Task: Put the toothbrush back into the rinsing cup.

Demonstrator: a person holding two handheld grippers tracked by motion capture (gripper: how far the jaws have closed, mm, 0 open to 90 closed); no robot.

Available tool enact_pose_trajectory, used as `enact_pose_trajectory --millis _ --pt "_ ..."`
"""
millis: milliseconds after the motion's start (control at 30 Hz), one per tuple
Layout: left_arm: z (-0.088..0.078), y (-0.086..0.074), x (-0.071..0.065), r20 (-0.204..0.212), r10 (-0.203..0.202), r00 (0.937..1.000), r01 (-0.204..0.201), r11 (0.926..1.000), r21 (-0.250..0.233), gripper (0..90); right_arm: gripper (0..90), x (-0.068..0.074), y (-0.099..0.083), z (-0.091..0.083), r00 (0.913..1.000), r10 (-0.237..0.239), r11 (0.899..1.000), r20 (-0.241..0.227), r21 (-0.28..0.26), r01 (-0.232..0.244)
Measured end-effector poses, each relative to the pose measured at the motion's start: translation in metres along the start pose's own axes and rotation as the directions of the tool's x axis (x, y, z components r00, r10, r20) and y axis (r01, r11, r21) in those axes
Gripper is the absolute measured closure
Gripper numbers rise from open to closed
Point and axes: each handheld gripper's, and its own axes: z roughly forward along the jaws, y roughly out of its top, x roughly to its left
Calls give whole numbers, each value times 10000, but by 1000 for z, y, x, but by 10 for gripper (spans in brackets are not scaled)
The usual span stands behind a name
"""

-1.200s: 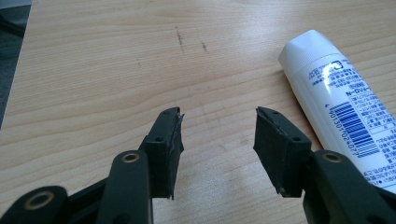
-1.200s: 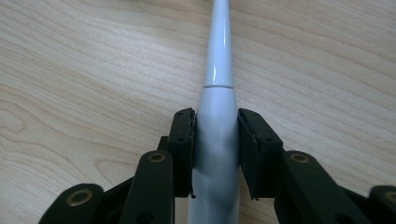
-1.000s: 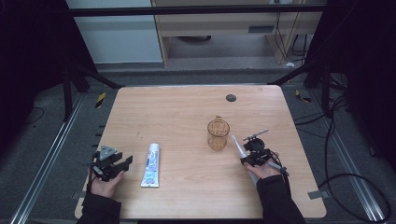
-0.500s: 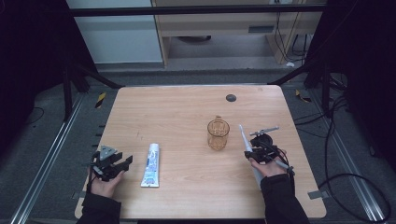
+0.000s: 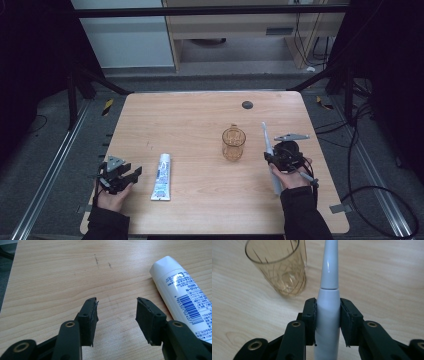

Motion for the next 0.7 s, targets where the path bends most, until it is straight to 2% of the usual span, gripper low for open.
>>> enact_pose_trajectory --millis 67,133,200,300,333,433,467,500,700 --pt "0 0 0 -11 10 10000 -10 10000 -12 506 677 0 1 -3 10000 67 9991 49 -409 -65" --pt "0 0 1 -20 -4 10000 4 10000 -12 506 677 -1 4 -8 9998 163 9936 96 -1118 -152" --pt "0 0 0 -23 -38 10000 38 10000 -44 506 677 -1 5 -10 9997 196 9912 134 -1312 -177" --pt "0 0 0 -28 -25 10000 25 10000 -43 506 677 0 8 -14 9993 294 9816 245 -1893 -243" --pt "0 0 0 -34 -24 10000 24 10000 -39 505 677 1 9 -17 9991 283 9752 313 -2204 -207" --pt "0 0 0 -41 6 10000 -6 10000 -14 506 677 1 11 -18 9989 308 9702 351 -2414 -214" --pt "0 0 0 -38 -25 10000 25 10000 -38 505 677 1 11 -20 9986 367 9632 385 -2677 -251" --pt "-1 0 0 -44 5 10000 -6 10000 -15 505 677 1 11 -20 9986 367 9632 385 -2677 -251" --pt "0 0 0 -47 -40 10000 39 10000 -41 504 677 2 20 -24 9982 513 9430 321 -3306 -378"
